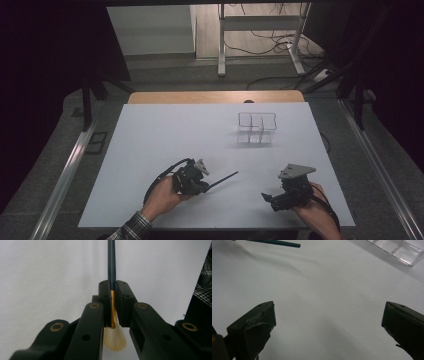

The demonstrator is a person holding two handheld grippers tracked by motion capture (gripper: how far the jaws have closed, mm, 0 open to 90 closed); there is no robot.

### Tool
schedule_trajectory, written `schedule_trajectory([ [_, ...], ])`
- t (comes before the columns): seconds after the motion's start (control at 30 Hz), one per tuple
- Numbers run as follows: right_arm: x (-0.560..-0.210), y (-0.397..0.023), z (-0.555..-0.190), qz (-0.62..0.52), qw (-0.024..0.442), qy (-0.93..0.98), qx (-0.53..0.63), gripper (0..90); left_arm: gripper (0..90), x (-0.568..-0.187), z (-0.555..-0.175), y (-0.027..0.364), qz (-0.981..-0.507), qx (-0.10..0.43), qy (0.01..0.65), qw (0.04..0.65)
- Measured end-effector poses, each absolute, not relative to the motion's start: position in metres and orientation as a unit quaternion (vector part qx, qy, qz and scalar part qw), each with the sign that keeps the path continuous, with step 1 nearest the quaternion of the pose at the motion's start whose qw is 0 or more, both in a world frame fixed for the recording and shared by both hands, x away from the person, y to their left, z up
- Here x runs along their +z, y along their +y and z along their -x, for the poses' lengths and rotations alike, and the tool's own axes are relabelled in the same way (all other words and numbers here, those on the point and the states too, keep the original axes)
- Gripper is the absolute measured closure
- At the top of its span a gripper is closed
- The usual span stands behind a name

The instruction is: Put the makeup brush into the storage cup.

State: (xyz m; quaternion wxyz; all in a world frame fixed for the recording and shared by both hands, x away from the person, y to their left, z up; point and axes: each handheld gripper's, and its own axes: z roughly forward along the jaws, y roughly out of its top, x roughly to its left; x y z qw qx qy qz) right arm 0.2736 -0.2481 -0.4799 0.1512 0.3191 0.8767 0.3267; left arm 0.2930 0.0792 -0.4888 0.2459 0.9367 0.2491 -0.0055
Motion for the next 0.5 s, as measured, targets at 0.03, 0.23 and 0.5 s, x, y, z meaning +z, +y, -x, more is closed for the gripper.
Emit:
schedule_trajectory([
  [0.03, -0.48, -0.246, -0.274, -0.316, 0.15, 0.879, 0.325, 0.0, 83.8, -0.489, -0.293, 0.079, -0.937, -0.005, 0.248, 0.246],
  [0.23, -0.482, -0.236, -0.276, -0.313, 0.15, 0.882, 0.319, 0.0, 83.8, -0.488, -0.293, 0.078, -0.938, -0.01, 0.243, 0.246],
  [0.5, -0.482, -0.22, -0.28, -0.308, 0.146, 0.884, 0.319, 0.0, 83.8, -0.486, -0.292, 0.076, -0.939, -0.014, 0.239, 0.247],
])
